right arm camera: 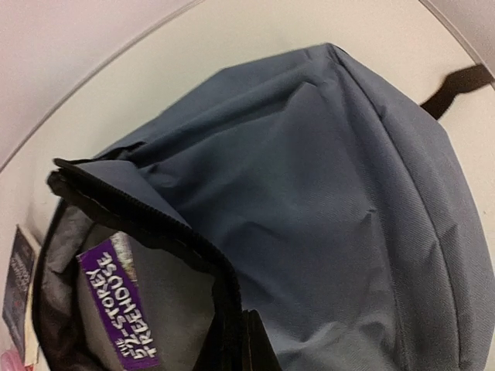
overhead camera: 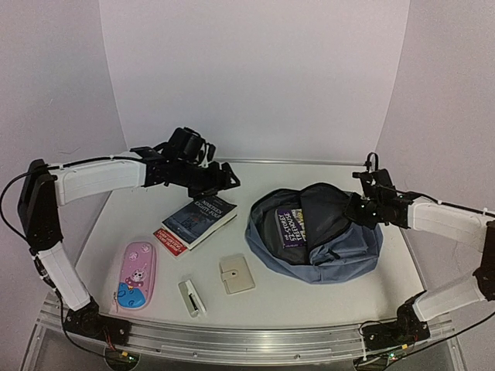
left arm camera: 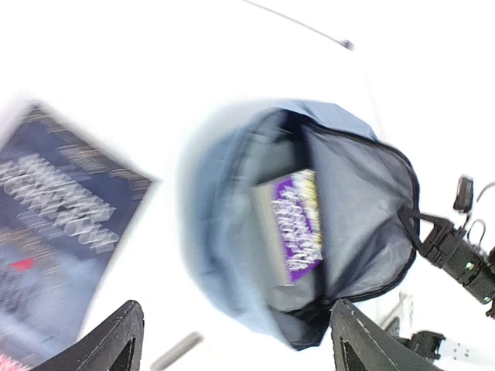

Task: Pack the student bag
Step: Pick up the book from the center of the board.

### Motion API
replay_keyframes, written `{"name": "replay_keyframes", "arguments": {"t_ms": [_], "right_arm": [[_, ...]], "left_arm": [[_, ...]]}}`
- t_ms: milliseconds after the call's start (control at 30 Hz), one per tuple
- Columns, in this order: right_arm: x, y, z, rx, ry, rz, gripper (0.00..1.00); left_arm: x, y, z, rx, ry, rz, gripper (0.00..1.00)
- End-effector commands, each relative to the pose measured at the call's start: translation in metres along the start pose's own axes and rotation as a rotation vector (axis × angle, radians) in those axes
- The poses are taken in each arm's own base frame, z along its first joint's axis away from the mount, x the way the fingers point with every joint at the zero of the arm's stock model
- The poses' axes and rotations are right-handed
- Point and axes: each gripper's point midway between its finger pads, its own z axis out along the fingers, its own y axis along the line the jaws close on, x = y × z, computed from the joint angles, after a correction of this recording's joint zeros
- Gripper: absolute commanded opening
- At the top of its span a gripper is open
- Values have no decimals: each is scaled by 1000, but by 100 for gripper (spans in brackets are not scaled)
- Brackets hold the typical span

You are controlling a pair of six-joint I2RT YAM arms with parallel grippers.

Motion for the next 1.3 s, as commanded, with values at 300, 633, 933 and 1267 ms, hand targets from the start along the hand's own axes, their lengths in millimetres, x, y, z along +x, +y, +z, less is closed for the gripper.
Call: {"name": "replay_keyframes", "arguments": {"t_ms": [300,633,933,1267], "right_arm": [[2,-11,-1,23,6,-25,79],[-28,13,-75,-122,-67,-111,98],[-68,66,-139,-367,-140,-39,97],[-48,138,-149,-577,-106,19,96]], "left_arm": [[5,109,-85,-199,-82,-109,89],[-8,154,-87,-252,-37,-20,92],[-24,192,-49,-226,75,-42,91],[-29,211,-12,-124,151,-147,89]]}}
